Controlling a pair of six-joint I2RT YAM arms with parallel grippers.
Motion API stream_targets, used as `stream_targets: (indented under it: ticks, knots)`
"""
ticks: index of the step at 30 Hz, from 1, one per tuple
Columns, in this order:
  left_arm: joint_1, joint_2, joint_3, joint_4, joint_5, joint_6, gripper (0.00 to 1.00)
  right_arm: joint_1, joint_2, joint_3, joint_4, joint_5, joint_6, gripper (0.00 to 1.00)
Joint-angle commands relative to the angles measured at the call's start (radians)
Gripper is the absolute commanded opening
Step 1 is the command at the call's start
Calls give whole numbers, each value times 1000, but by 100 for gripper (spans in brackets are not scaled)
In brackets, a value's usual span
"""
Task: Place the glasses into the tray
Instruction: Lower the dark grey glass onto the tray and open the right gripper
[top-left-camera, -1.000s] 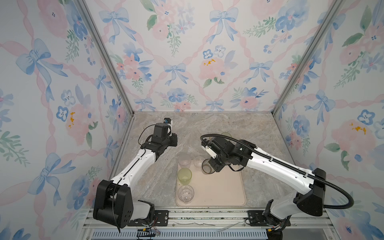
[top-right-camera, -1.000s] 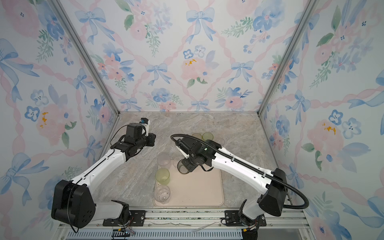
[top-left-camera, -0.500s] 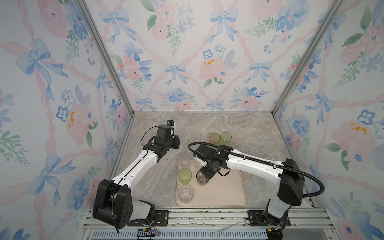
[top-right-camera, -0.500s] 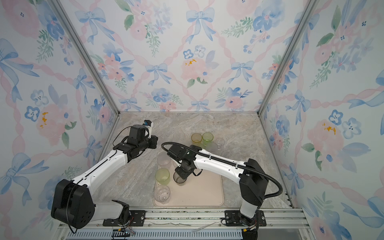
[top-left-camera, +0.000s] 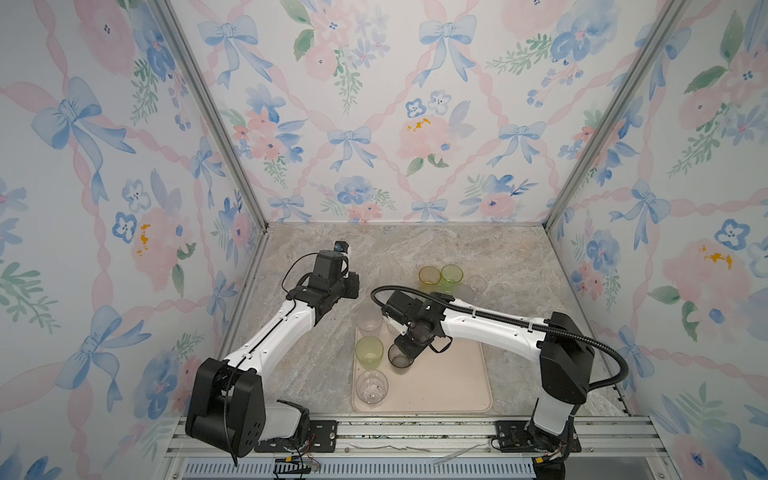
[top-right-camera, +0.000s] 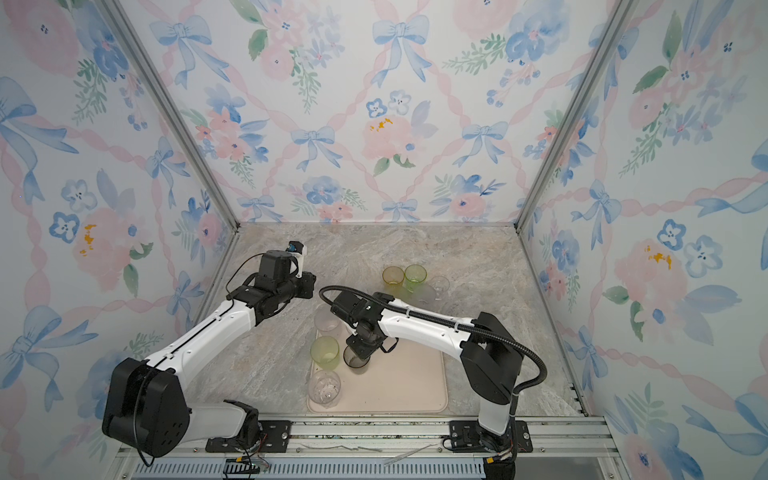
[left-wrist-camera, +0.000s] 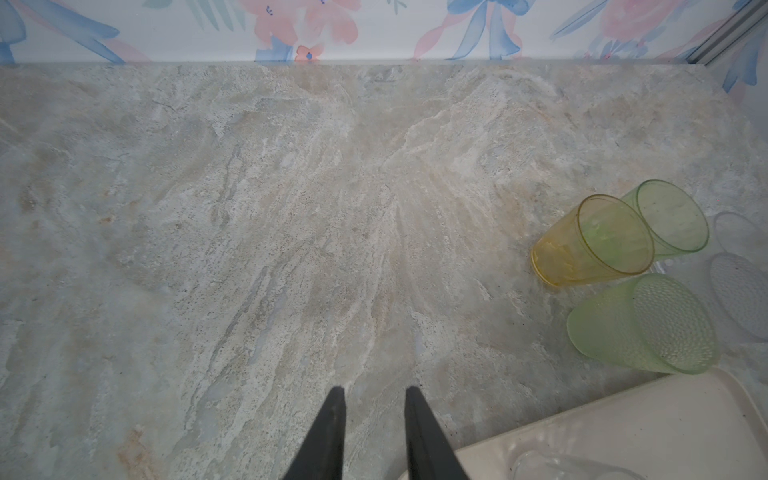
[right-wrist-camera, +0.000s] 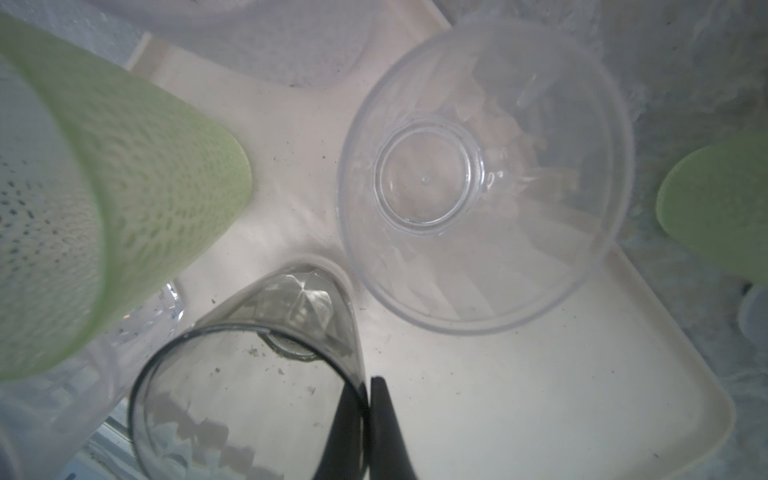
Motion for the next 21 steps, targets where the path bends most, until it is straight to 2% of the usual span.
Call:
stream_targets:
  ticks: [1, 15, 21]
  knots:
    - [-1, 13, -6, -16, -12, 22, 28, -14, 6, -15, 21, -21, 19, 0]
    - [0, 11, -1, -19, -15, 25, 29, -32, 22, -33, 37, -32, 19, 1]
    - [-1, 11, 3, -24, -17, 28, 29, -33, 20, -34, 40, -38, 21, 11]
